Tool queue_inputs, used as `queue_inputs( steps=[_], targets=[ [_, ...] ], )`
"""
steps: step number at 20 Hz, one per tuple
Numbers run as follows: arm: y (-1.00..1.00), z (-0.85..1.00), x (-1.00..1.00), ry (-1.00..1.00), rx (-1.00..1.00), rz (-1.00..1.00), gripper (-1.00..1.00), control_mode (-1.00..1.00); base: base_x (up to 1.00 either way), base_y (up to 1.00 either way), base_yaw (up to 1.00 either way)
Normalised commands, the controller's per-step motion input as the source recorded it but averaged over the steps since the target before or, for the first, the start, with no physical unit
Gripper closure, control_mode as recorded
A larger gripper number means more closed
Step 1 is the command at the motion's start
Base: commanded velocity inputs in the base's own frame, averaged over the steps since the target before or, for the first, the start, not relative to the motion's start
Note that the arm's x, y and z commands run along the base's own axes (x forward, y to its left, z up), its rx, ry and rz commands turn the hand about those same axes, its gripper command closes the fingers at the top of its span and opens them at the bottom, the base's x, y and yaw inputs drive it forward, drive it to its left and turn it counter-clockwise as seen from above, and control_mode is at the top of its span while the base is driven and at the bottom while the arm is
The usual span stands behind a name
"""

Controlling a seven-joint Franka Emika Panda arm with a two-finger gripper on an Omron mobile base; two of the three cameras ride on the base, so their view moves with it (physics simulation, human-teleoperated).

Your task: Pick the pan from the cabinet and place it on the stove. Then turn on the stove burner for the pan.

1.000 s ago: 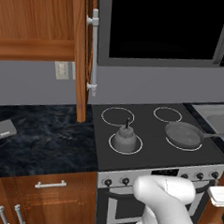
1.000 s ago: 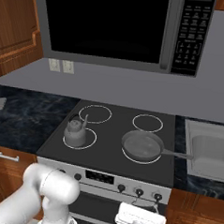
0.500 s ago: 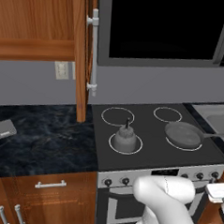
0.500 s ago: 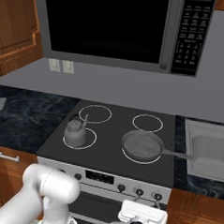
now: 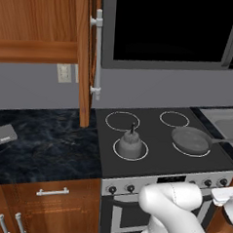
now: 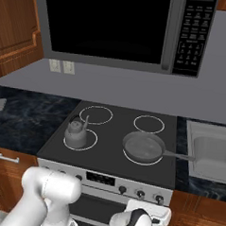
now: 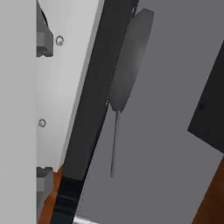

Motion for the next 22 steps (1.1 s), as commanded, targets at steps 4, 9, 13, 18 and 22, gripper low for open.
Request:
queue_inputs(
  steps=[4,9,13,18,22],
  targets=[
    [-0.31,-0.33,0.08,0.13,0.00,0.00,-1.00,-1.00,0.00,0.00,0.00],
    [-0.25,-0.25,0.09,0.10,0.00,0.00,-1.00,-1.00,0.00,0.00,0.00],
    [-0.03,-0.09,0.13,0.04,0.00,0.00,-1.00,-1.00,0.00,0.00,0.00],
    [0.00,0.00,0.06,0.00,0.00,0.01,-1.00,-1.00,0.00,0.00,0.00],
    [0.00,-0.05,0.05,0.00,0.01,0.01,-1.00,-1.00,0.00,0.00,0.00]
  ],
)
